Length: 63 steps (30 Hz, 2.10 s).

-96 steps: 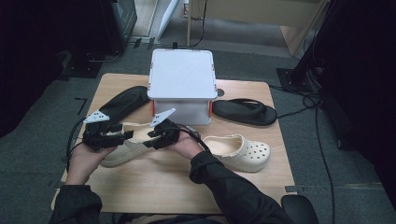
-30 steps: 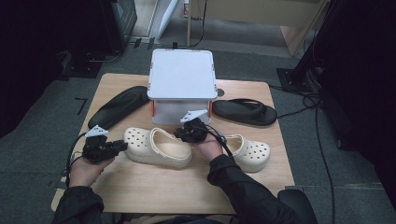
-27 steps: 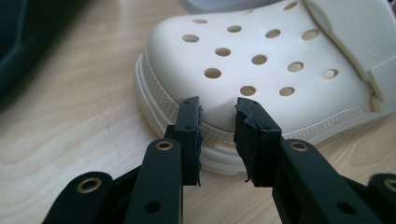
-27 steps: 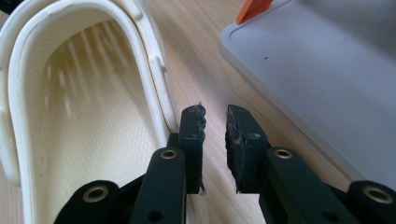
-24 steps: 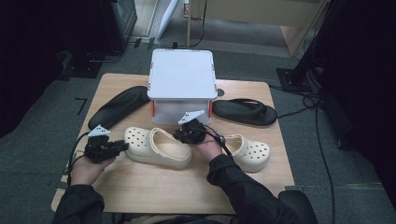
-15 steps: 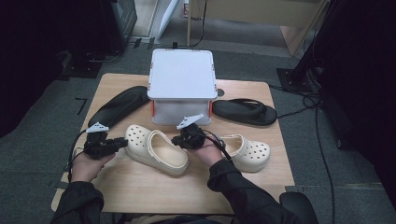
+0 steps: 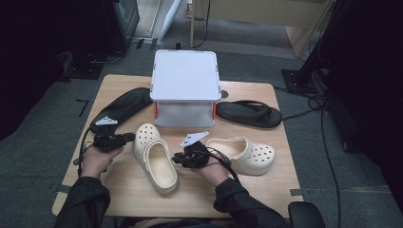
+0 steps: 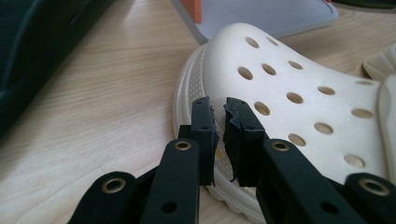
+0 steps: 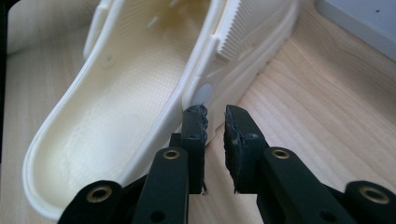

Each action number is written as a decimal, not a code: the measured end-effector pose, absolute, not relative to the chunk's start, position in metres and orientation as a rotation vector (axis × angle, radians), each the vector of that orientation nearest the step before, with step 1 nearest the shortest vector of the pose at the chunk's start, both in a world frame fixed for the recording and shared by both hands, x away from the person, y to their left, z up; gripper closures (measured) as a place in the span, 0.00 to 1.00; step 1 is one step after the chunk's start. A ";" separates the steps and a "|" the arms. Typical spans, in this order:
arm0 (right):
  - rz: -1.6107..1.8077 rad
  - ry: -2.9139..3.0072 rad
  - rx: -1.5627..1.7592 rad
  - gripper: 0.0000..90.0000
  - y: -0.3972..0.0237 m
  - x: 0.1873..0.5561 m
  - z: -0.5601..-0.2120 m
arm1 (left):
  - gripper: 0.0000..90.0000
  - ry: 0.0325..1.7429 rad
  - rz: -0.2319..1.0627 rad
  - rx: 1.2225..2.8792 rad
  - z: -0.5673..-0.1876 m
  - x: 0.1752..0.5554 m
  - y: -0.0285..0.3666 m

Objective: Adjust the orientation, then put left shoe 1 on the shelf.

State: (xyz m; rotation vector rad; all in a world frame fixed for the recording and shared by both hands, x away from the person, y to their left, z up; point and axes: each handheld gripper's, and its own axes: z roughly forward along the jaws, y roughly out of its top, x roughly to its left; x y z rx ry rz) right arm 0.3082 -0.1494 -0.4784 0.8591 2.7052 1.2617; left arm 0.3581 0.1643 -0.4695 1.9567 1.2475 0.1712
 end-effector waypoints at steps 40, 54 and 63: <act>1.337 2.527 0.911 0.42 -0.127 0.312 -0.463 | 0.52 1.128 0.173 1.930 -0.443 0.374 0.138; 1.232 2.423 0.972 0.72 -0.130 0.319 -0.465 | 0.54 1.103 0.195 1.940 -0.440 0.371 0.140; 1.209 2.377 1.054 0.84 -0.142 0.323 -0.457 | 0.54 1.104 0.201 1.933 -0.439 0.370 0.141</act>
